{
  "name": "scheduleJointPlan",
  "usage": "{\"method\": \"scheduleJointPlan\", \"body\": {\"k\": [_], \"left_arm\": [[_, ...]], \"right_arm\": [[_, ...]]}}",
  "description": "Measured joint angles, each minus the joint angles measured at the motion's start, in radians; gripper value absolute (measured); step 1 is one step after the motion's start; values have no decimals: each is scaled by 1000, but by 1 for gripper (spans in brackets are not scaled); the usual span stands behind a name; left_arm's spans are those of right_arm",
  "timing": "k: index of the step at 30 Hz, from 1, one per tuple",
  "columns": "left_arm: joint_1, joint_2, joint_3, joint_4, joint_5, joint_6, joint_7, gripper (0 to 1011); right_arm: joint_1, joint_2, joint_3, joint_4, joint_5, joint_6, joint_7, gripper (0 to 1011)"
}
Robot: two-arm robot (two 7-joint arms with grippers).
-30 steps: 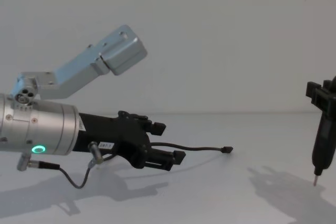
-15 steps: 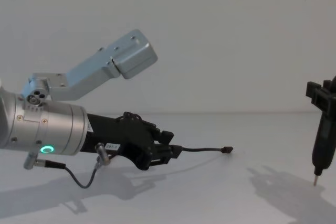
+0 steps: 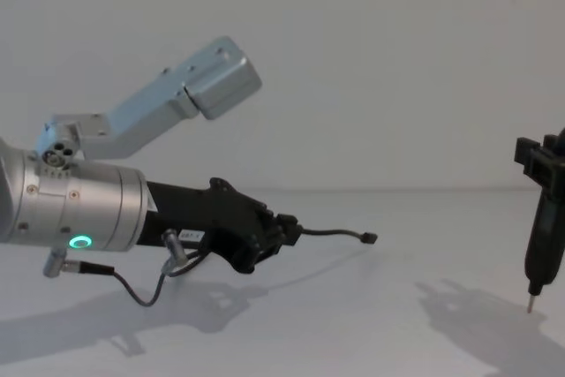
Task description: Pick up the data cable with the one hand.
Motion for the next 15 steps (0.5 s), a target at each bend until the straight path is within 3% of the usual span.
{"method": "scheduleJointPlan", "body": {"k": [7, 15], "left_arm": [[9, -2, -32, -10, -52, -33, -28, 50], [27, 8, -81, -35, -150, -70, -80, 50]], "right_arm": [[0, 0, 0, 0, 0, 0, 0, 251], [0, 0, 0, 0, 0, 0, 0, 251]]}}
